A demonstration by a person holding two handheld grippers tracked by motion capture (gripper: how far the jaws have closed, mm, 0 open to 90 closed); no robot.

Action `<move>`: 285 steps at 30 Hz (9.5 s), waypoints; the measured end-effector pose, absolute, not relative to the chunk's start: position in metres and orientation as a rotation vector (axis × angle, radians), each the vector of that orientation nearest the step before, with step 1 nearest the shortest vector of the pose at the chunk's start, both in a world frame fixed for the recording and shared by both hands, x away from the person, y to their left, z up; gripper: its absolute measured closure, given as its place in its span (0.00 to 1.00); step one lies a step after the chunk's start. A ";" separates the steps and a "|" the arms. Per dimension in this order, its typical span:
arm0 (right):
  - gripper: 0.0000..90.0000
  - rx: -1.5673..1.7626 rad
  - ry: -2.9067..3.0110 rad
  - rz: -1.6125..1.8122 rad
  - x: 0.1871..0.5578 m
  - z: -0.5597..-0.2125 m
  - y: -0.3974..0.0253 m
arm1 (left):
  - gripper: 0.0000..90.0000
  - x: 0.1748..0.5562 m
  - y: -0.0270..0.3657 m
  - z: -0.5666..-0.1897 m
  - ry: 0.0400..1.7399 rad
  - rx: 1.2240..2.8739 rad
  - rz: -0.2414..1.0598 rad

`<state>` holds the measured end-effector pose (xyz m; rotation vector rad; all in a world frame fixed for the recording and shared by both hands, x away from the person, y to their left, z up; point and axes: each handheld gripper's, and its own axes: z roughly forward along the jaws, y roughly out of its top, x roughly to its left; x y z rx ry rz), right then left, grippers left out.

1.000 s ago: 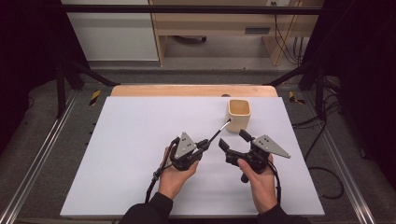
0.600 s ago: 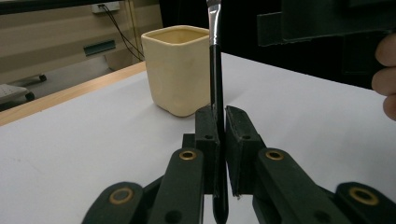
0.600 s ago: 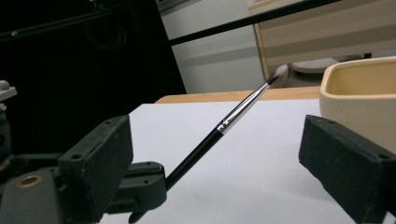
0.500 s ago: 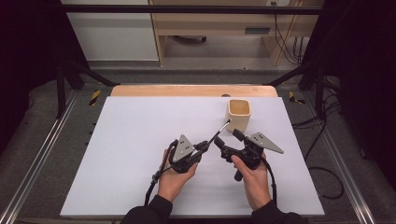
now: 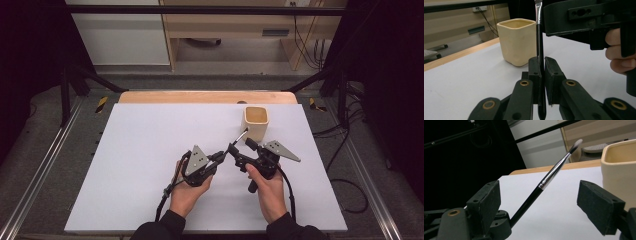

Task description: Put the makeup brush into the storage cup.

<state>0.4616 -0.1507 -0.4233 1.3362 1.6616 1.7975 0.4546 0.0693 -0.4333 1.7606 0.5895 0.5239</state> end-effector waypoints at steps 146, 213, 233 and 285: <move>0.93 1.378 1.719 1.943 0.470 -0.425 -0.175 | 0.67 0.452 0.080 -0.441 0.626 1.755 0.540; 0.93 1.141 1.793 1.610 0.488 -0.374 -0.230 | 0.03 0.431 0.273 -0.453 0.721 1.560 0.643; 0.93 1.122 1.783 1.571 0.501 -0.365 -0.237 | 0.04 0.427 0.272 -0.454 0.706 1.552 0.619; 0.93 1.076 1.715 1.562 0.533 -0.334 -0.231 | 0.04 0.424 0.279 -0.451 0.680 1.543 0.623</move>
